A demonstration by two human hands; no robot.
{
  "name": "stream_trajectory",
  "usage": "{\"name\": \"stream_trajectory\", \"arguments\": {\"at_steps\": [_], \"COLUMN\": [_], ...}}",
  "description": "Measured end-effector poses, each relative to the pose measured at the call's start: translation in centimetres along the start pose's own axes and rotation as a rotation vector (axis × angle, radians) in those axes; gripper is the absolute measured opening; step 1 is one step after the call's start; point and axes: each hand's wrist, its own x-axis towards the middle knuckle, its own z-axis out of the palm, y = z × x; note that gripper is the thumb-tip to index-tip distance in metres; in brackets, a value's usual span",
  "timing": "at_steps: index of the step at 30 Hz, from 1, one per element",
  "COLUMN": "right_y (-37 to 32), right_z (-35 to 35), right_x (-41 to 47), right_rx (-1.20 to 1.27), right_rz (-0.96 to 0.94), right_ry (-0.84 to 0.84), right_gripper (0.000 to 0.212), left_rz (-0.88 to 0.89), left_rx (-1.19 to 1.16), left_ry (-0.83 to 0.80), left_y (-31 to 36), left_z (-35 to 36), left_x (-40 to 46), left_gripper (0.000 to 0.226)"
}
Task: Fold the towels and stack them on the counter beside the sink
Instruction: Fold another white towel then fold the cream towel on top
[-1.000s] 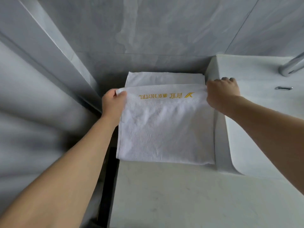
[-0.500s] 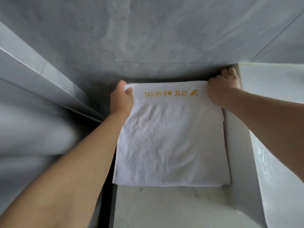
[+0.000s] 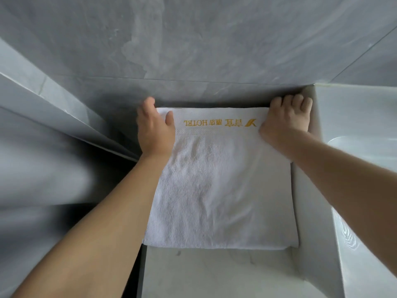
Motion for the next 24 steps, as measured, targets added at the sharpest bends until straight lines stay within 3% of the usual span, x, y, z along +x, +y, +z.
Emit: {"name": "stream_trajectory", "arguments": {"at_steps": [2,3,5,7,9,16,24], "right_y": [-1.1,-1.7,-2.5,-1.9,-1.0,-1.4,-1.2], "right_z": [1.3,2.2,4.1,6.0,7.8,9.2,9.8], "right_x": [-2.3,-3.3,-4.3,-4.2,-4.1,-4.5,-5.2], "right_rx": [0.257,0.339,0.435,0.501,0.479,0.423,0.562], "right_rz": [-0.110,-0.217,-0.380,-0.345,-0.261,-0.168,-0.187], "right_ry": [0.184,0.224,0.157,0.033,-0.002,0.149,0.399], "right_gripper": [0.048,0.052,0.061,0.068,0.069,0.067,0.069], "left_rz": [0.286,0.420,0.579,0.581,0.563,0.428,0.368], "left_rx": [0.098,0.089,0.089,0.194,0.313,0.512,0.493], "left_ry": [0.193,0.190,-0.006,-0.286,-0.439,-0.408,-0.393], "left_y": [0.2,0.5,1.4,1.7,1.3,-2.4,-2.2], "left_z": [0.1,0.5,1.7,3.2,4.3,3.6,3.3], "left_x": [-1.8,-3.1,-5.3,-6.4,-6.4,-3.7,-3.2], "left_gripper": [0.043,0.043,0.045,0.053,0.062,0.073,0.076]}}
